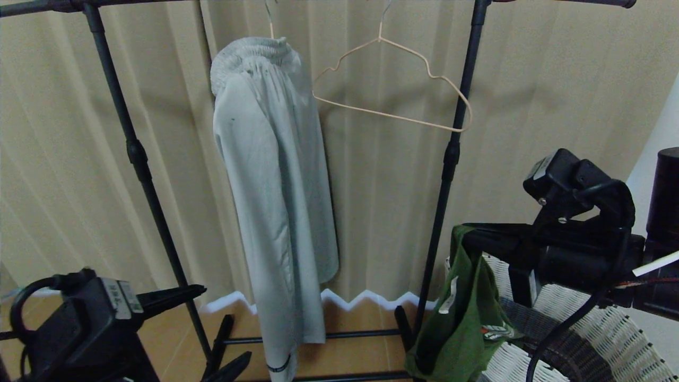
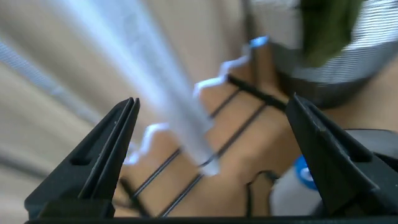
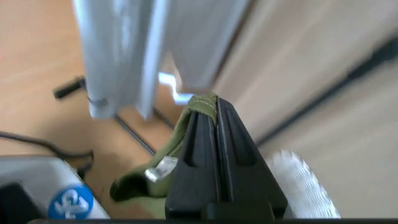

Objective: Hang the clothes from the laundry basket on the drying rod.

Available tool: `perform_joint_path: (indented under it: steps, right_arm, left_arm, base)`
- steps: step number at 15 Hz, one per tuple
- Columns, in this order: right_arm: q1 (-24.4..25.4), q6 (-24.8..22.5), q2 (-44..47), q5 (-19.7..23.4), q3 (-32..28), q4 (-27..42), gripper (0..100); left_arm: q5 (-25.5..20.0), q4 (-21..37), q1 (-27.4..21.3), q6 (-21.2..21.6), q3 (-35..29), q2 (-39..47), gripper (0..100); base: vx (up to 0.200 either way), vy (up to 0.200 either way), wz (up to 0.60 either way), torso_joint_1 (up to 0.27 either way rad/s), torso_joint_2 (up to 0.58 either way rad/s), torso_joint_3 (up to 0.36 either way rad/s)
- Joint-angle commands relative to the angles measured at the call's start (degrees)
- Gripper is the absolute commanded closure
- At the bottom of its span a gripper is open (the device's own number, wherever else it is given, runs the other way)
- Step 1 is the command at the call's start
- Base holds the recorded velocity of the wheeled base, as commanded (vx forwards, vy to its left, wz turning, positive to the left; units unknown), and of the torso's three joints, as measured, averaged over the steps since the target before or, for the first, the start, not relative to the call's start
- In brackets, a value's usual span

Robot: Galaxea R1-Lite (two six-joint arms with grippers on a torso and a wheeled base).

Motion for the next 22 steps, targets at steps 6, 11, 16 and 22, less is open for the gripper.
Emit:
perform_joint_path:
  steps: [6,11,16,22]
  right_arm:
    - [7.23,7.18,0.68,0.92,-2.15,-1.88,100]
    - [7.23,7.44,-0.91,2.67,-1.88,-1.97,100]
    - [7.32,7.53,-1.87,2.76,-1.62,-1.97,100]
    - [7.23,7.44,-2.14,2.67,-1.88,-1.88,100]
  left_arm:
    - [0.38,-0.32,-19.88,-20.0,-19.68,26.32,0]
    - [3.81,-0.41,-18.04,-21.49,-27.95,39.07,0]
    - [8.73,-0.5,-17.42,-23.25,-32.16,47.33,0]
    - [13.74,0.03,-15.84,-22.72,-31.02,48.82,0]
  base:
    - [0.0,0.0,0.0,0.0,0.0,0.0]
    - [0.0,0.0,0.0,0.0,0.0,0.0]
    - [0.0,0.0,0.0,0.0,0.0,0.0]
    - [0.0,0.0,0.0,0.0,0.0,0.0]
